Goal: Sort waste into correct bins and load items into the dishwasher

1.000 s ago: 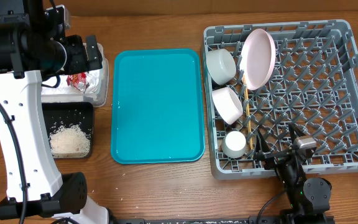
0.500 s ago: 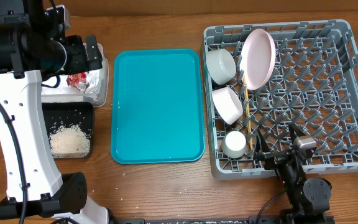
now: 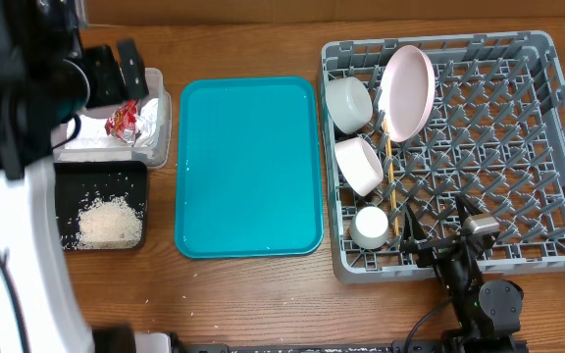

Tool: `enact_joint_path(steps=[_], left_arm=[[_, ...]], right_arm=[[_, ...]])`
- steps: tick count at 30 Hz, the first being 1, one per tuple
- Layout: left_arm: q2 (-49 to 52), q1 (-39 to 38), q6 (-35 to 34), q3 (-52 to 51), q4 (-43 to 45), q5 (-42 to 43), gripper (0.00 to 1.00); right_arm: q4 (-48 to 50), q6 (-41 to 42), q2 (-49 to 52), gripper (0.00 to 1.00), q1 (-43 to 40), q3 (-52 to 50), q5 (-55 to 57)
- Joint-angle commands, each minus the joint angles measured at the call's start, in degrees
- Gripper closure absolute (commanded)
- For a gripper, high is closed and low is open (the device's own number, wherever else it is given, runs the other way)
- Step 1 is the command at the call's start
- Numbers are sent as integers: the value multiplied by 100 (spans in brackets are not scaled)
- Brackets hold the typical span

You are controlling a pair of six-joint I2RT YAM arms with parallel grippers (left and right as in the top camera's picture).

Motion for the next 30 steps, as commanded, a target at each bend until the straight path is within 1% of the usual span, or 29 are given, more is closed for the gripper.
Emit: enact_joint_path(steps=[1,4,7,12,17,23,26,30], left_arm=[[-1228,-9,1034,-1482,1268,1043,0],[-2107,-9,1626,-2798,2256,1471,0],[-2922,-9,1958,-4035,2970,1569,0],[-4409,-7,2079,-6107,4074,1567,0],[-5659,-9,2052,-7812,5228,1676,0],[-6752,-81,2052,-9442,6505,1755,0],[-7213,-249,2055,-10131,7145,1628,0],[-7702,-428,2052,-10795,7619,1401,0]], right_arm=[[31,22,-68,0,-26,-59,48],[31,22,-68,0,-26,-59,48],[31,22,-68,0,-26,-59,48],[31,22,-68,0,-26,-59,48],[31,22,-68,0,-26,-59,48],[31,22,-68,0,-26,-59,48],[31,22,-68,0,-26,-59,50],[31,22,-68,0,-26,-59,48]])
